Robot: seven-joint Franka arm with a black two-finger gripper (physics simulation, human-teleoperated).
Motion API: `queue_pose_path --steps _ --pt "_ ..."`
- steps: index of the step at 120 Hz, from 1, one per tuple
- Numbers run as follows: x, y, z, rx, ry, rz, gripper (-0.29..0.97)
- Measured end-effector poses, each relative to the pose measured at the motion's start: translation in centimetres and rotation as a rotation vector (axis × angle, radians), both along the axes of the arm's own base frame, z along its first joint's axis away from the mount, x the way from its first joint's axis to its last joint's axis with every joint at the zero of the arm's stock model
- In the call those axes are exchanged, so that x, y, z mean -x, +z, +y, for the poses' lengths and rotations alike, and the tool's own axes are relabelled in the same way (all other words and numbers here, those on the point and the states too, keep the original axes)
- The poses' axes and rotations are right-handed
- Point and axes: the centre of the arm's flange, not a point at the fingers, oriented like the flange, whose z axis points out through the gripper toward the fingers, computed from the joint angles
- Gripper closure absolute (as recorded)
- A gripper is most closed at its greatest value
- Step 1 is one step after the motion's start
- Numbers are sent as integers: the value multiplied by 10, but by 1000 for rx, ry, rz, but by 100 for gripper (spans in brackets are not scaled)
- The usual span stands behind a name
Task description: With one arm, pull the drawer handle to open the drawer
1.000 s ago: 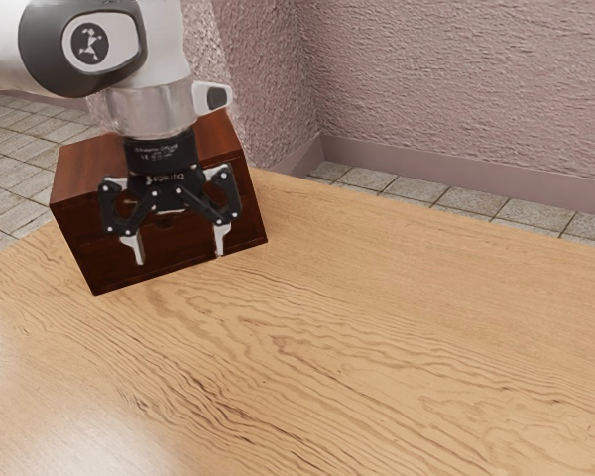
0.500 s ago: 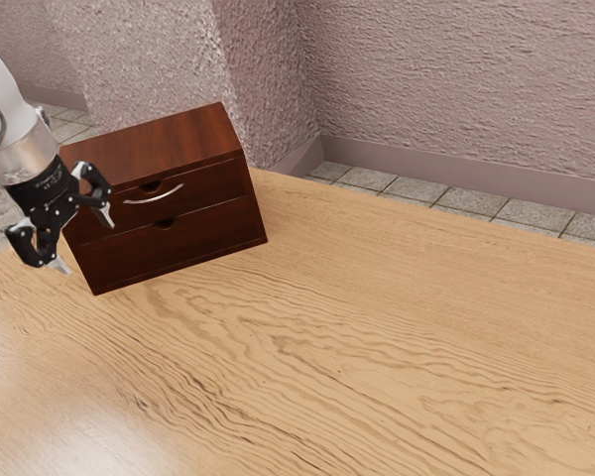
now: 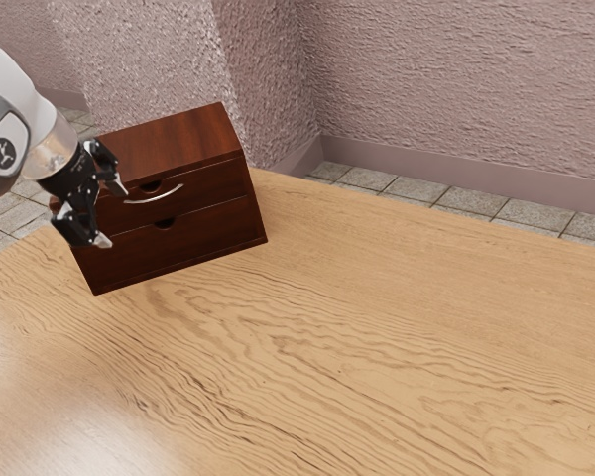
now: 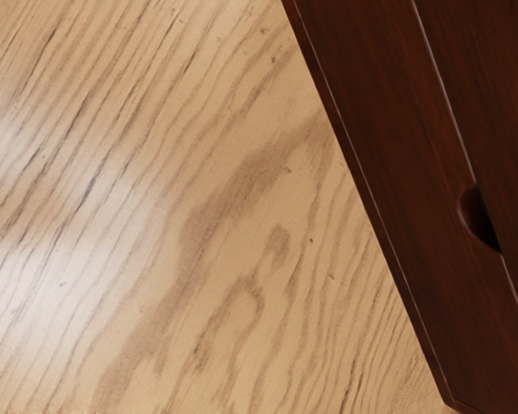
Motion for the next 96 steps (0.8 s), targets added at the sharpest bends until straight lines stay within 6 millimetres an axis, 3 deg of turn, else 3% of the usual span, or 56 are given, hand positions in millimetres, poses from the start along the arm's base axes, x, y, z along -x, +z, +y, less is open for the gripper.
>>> queue_pose_path --steps 33,59,96 --pt "-8 -13 8 48 107 -31 0" --pt "-17 -17 -2 53 149 -35 0" --pt "-36 -37 13 102 193 -24 0"
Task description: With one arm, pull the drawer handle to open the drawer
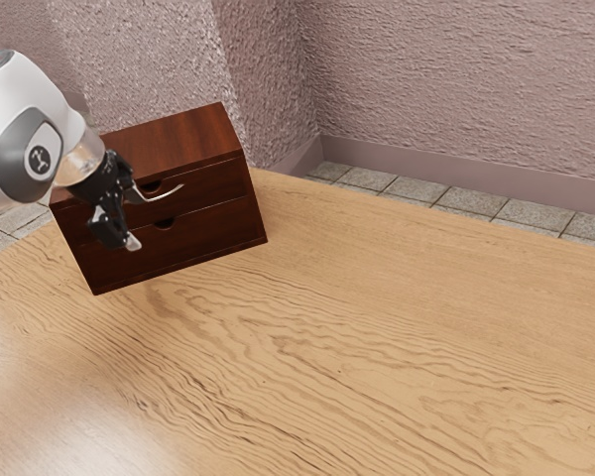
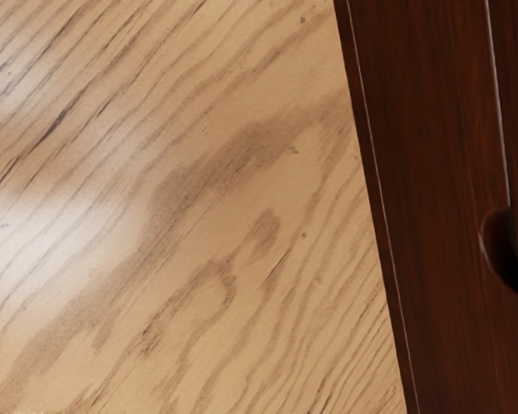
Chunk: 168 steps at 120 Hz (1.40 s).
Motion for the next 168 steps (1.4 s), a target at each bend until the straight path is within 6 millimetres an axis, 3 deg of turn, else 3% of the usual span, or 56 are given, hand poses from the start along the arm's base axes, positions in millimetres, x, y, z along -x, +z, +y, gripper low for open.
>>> queue_pose_path --steps 38,80,101,118,168 --pt "-29 -8 28 7 21 -12 0" --pt "-51 -24 75 6 65 -20 0" --pt "-59 -18 54 -19 35 -25 0" --pt "-53 -22 63 -23 57 -24 0" --pt "-61 -35 66 -26 60 -44 0"
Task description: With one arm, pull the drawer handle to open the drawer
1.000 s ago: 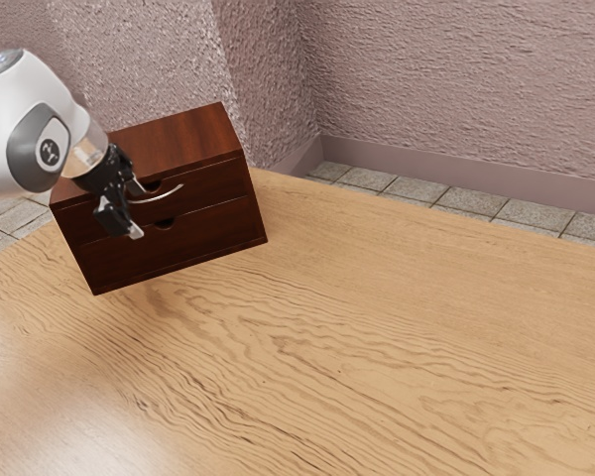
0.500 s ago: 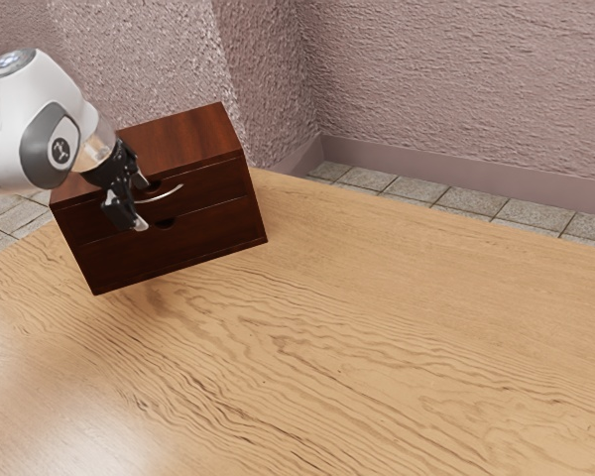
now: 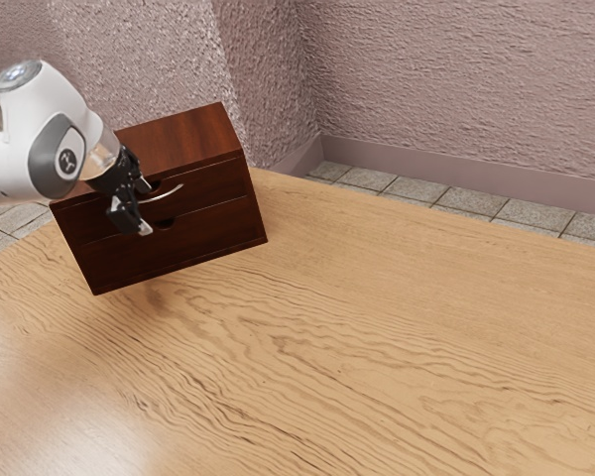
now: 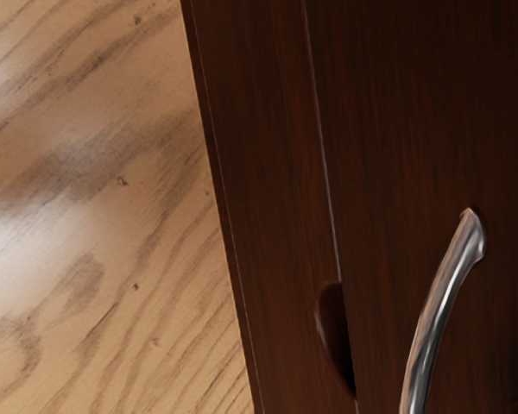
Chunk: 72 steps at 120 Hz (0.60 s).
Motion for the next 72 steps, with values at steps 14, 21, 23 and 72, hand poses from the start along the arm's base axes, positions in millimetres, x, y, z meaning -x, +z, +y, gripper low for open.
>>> queue_pose_path --steps 14,21,23,72 --pt "-1 0 0 -1 1 -7 1" --pt "-2 -2 1 -1 2 -9 1" --pt "-2 -3 1 0 2 -9 1" --pt "-4 -2 1 -3 5 -31 41"
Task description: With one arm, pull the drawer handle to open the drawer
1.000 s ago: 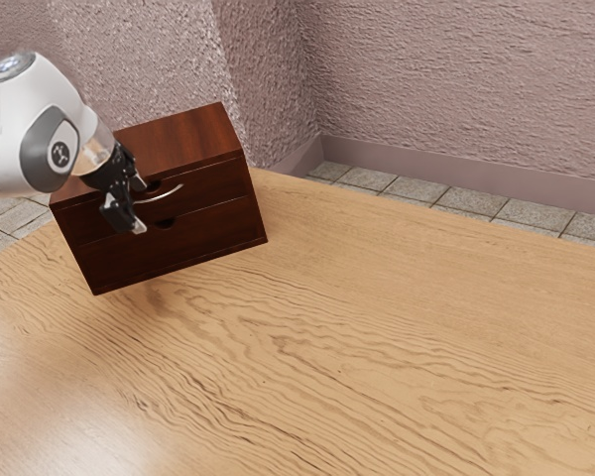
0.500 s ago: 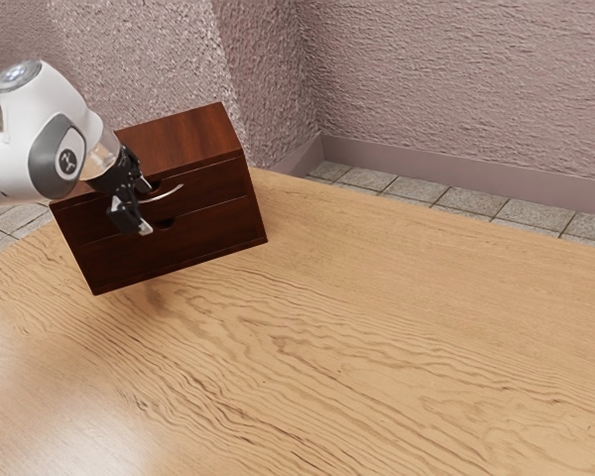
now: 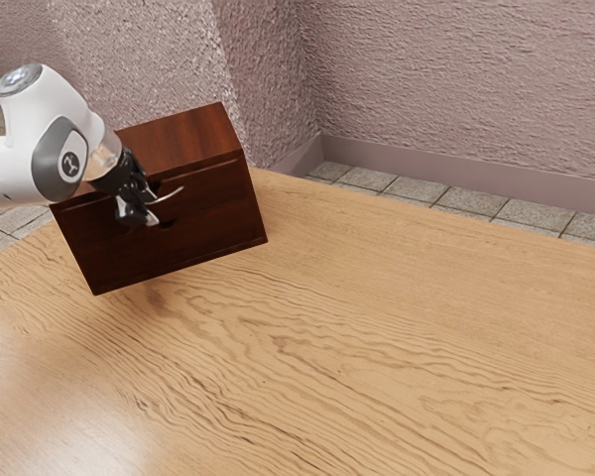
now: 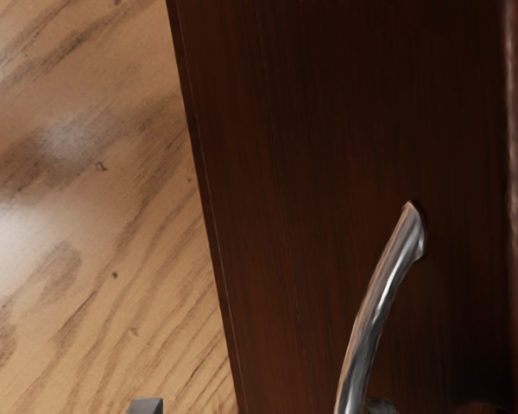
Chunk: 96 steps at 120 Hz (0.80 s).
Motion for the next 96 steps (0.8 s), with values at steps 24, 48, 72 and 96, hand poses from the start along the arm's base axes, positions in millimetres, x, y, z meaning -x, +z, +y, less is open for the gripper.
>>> queue_pose_path --steps 24,48,72,96 --pt "0 -3 -3 3 -3 3 54" --pt "0 -9 -11 10 -12 14 58" --pt "5 -14 -22 13 -21 30 59" --pt "12 -12 -31 9 -25 33 59"
